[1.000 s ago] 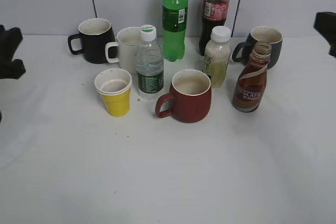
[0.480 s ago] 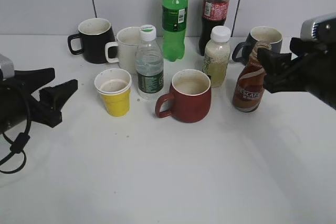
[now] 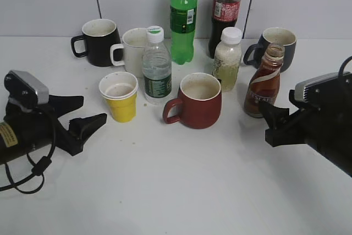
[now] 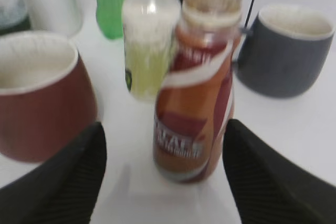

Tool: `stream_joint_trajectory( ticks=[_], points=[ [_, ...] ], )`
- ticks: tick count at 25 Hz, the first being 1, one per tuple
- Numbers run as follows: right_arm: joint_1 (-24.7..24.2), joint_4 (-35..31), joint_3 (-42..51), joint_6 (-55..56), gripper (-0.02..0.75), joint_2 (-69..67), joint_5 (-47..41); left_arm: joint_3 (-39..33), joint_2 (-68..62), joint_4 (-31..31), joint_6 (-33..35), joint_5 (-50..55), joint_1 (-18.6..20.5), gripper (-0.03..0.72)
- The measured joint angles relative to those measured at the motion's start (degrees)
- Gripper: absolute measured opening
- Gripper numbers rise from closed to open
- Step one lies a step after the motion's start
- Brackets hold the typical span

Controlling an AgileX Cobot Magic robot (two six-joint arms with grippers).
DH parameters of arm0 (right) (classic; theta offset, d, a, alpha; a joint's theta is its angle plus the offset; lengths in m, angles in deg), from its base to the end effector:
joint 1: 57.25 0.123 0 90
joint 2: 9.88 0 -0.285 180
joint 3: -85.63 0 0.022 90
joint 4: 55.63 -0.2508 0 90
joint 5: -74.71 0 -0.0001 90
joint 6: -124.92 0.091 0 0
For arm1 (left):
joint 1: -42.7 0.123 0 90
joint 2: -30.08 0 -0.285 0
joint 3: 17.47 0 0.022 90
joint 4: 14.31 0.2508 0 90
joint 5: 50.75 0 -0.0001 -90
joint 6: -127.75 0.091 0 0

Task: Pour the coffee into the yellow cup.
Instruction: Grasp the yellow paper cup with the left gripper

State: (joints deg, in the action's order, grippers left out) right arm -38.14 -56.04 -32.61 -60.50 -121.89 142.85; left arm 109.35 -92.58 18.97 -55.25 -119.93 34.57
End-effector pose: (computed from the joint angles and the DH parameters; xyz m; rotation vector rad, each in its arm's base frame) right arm 0.2303 0.0791 0.1157 -0.3853 1.8060 0.1627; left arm 0.2579 -0.0840 0.0872 0.6512 1.7882 -0.4930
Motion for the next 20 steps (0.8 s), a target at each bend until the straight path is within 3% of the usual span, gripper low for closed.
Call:
stream_joint_trajectory(
  ticks=[12,20],
  points=[
    [0.0,0.0,0.0,0.23,0.519,-4.98,1.05,12.26,-8.95,9.07,-3.23,-0.04,-0.13,0.59],
    [0.0,0.0,0.06,0.25,0.519,-4.98,1.1,21.34,-13.55,9.33,-4.29,3.78,-4.7,0.59]
  ],
)
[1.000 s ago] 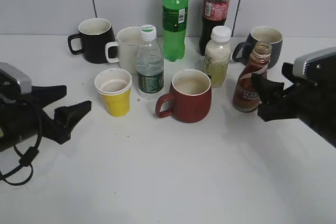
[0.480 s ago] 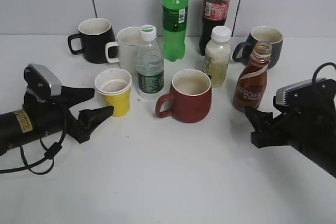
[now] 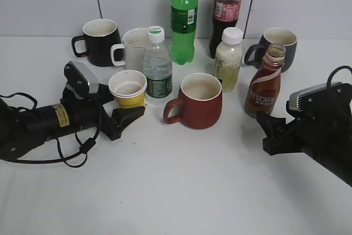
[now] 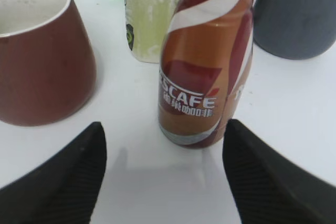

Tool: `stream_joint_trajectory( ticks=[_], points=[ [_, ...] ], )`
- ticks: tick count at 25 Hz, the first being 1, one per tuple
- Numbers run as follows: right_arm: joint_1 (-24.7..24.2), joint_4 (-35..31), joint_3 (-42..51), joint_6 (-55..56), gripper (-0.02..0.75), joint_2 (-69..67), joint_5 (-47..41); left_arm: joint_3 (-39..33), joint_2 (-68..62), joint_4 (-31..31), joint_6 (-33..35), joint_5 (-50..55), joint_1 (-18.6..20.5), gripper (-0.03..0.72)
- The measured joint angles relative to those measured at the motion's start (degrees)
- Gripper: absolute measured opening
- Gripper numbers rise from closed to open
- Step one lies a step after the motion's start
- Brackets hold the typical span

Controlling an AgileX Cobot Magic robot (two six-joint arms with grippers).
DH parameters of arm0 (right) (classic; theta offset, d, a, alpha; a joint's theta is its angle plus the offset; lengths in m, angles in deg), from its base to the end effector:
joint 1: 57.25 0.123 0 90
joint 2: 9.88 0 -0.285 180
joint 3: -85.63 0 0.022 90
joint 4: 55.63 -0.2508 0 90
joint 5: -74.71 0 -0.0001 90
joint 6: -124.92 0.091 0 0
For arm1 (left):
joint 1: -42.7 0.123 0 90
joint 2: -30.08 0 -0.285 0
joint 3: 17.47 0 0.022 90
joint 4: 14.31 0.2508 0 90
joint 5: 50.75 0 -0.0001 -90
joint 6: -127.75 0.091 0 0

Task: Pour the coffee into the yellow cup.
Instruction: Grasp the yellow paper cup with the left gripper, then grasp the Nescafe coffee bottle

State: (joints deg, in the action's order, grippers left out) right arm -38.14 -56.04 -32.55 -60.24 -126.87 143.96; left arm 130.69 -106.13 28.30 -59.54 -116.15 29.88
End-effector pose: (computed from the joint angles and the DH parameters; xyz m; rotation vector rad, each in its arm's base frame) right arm 0.2291 0.0787 0.0961 -0.3958 1.8740 0.1595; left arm 0.3255 -0.1315 0.0549 0.8522 1.6864 -0.6228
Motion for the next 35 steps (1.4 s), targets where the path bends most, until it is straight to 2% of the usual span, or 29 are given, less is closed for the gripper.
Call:
stream_joint_trajectory(
  ticks=[5,9,13,15,18,25,29,35],
  points=[
    [0.0,-0.05,-1.59,0.0,0.519,-0.11,0.0,4.49,-3.41,-1.64,-0.12,0.4,-1.21,0.589],
    [0.0,-0.05,-3.11,0.0,0.519,-0.47,0.06,5.46,-3.98,-2.43,-0.22,0.48,-1.21,0.576],
    [0.0,-0.05,-4.85,0.08,0.53,-3.18,0.06,5.45,-3.98,-2.48,-0.23,0.03,-1.21,0.472],
    [0.0,-0.17,-5.86,0.26,0.57,-5.2,0.06,5.45,-3.98,-2.37,-0.23,-0.03,-1.21,0.411],
    [0.0,-1.38,-7.34,2.15,0.628,-7.53,0.06,4.6,-3.18,-2.42,-0.28,0.16,-1.21,0.371],
    [0.0,-6.39,-11.83,3.91,0.647,-10.66,0.06,-0.93,2.14,-2.42,-0.28,0.03,-1.16,0.361],
    [0.0,-7.01,-15.66,3.91,0.645,-13.07,0.07,-3.22,4.16,-2.42,-0.28,-0.14,-1.11,0.36],
    [0.0,-7.29,-19.85,4.02,0.576,-18.07,0.07,-5.48,6.14,-0.87,-0.28,-0.53,-1.11,0.358]
  ],
)
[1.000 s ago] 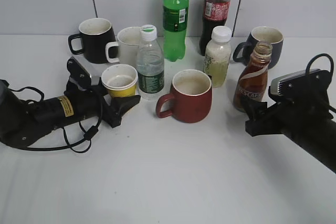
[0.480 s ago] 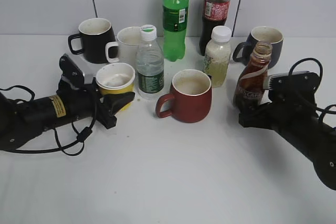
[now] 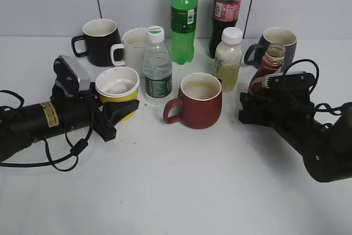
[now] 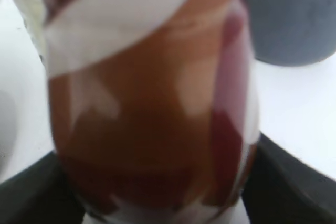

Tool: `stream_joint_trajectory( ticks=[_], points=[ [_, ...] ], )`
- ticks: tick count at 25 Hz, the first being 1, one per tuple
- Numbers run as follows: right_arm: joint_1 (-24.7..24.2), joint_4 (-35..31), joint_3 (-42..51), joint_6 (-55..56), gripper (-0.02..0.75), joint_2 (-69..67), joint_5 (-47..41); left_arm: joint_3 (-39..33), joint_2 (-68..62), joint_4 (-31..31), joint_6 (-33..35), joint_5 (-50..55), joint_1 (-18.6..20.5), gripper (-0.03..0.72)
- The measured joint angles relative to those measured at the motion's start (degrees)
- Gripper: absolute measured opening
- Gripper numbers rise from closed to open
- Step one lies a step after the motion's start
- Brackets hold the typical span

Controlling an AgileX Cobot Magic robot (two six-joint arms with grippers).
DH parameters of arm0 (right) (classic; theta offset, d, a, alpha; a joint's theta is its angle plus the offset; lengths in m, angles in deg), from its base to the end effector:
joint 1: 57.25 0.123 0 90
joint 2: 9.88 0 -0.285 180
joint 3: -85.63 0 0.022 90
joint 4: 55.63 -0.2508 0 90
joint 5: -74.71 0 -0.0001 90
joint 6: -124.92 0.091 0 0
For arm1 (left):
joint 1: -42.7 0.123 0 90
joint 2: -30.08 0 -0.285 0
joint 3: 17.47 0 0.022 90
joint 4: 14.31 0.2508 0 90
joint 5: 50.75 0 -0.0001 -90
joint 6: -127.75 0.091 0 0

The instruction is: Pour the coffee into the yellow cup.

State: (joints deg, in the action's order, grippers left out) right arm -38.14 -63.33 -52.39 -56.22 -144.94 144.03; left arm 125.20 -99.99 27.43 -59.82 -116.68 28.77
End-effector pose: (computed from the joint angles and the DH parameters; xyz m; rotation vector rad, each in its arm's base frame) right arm 0.3085 0.0948 0.0472 -0.2012 1.8718 0.1296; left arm 0.3053 -0.1327 0.0783 0.8470 1.6671 -0.6326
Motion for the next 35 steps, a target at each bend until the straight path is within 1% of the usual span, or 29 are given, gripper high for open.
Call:
stream_joint_trajectory(
  ticks=[3,4,9,12,14,17,21,25,31,32,35],
  points=[
    [0.0,0.05,-1.42,0.0,0.519,-1.31,0.14,0.0,0.55,1.19,0.0,-0.25,0.0,0.358],
    [0.0,-0.01,-1.75,0.0,0.512,-1.32,-0.05,0.0,0.81,1.8,0.0,-0.25,0.0,0.358],
    [0.0,-0.17,-2.37,-0.08,0.512,-1.43,-0.5,0.0,0.99,4.15,0.0,-0.81,0.0,0.358],
    [0.0,-0.17,-2.37,-1.66,0.512,-1.43,-0.5,0.0,0.99,4.39,0.0,-1.25,-0.22,0.358],
    [0.0,0.22,-1.93,-3.49,0.512,-0.8,-0.87,0.0,0.99,4.39,0.0,-1.82,-1.1,0.358],
    [0.0,3.04,-0.62,-7.62,0.512,2.28,-1.84,0.0,0.99,4.04,0.0,-2.07,-2.44,0.357],
    [0.0,8.85,0.01,-10.93,0.512,9.52,-2.33,0.0,0.99,3.41,-1.21,-2.22,-4.0,0.357],
    [0.04,13.44,-0.06,-13.88,0.512,16.59,-4.84,0.0,0.99,3.17,-2.59,-2.33,-4.19,0.357],
    [2.82,14.91,-3.21,-20.1,0.512,20.49,-13.35,0.05,2.91,3.59,-4.07,0.54,-4.25,0.356],
    [3.46,15.13,-3.77,-21.64,0.512,20.49,-14.39,0.45,4.07,4.75,-6.34,1.54,-4.37,0.356],
    [5.97,15.27,-5.32,-26.96,0.512,20.49,-17.2,1.21,5.01,7.05,-9.81,2.04,-4.37,0.356]
  ],
)
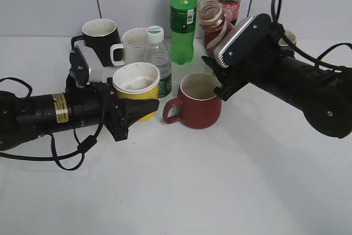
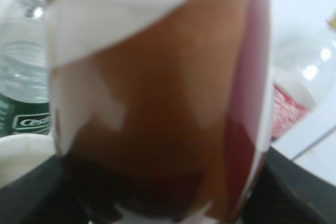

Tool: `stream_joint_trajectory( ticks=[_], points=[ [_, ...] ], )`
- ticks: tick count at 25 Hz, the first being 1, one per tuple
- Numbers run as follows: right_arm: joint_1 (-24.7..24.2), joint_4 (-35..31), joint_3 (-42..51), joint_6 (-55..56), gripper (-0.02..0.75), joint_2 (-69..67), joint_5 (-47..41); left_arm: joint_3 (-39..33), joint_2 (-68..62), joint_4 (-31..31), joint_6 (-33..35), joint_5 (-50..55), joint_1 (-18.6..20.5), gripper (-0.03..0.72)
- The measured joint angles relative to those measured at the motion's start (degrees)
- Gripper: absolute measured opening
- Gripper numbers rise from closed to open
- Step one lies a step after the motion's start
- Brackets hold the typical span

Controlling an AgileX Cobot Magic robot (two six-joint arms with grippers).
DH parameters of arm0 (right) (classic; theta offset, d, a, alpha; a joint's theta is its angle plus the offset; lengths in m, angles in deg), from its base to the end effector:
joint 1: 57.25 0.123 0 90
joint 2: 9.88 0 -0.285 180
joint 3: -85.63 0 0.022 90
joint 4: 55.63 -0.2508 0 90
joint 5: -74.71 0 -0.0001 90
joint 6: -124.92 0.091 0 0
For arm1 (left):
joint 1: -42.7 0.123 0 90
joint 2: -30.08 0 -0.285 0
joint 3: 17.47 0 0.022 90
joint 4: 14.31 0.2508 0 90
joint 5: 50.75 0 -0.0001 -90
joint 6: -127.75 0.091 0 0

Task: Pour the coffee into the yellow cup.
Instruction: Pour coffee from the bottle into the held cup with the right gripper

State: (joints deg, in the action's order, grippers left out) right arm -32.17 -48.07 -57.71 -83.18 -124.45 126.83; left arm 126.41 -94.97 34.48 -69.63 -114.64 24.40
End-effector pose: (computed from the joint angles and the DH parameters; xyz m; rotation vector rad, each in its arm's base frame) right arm 0.3110 0.1560 0.1581 -0.9043 1.4785 -0.0085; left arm 0.2934 -0.1617 0.1054 0.9260 1.6284 -0.8017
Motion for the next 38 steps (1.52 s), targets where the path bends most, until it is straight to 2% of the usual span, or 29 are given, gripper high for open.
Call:
stream_joint_trajectory(
  ticks=[3,7,16,23,28,38],
  points=[
    [2.05,0.32,-1.71,-5.1,0.512,0.0,-3.2,0.21,1.14,4.13,-1.83,0.14,0.0,0.356],
    [3.63,0.43,-2.71,-12.43,0.512,0.0,-4.55,0.4,1.43,6.26,-3.8,0.84,-0.78,0.356],
    [4.04,0.56,-2.71,-30.15,0.512,0.0,-5.04,0.51,1.83,6.92,-4.07,2.49,-6.2,0.356],
    [4.04,0.61,-2.71,-38.04,0.512,0.0,-3.81,0.51,1.88,7.45,-4.07,2.62,-6.25,0.356],
    [4.04,0.61,-2.71,-42.36,0.512,0.0,-3.7,0.51,1.88,10.72,-4.07,2.68,-6.25,0.356],
    [4.1,0.67,-2.73,-45.36,0.512,0.0,-2.3,-0.49,3.89,12.32,-4.07,2.75,-4.85,0.356]
  ],
)
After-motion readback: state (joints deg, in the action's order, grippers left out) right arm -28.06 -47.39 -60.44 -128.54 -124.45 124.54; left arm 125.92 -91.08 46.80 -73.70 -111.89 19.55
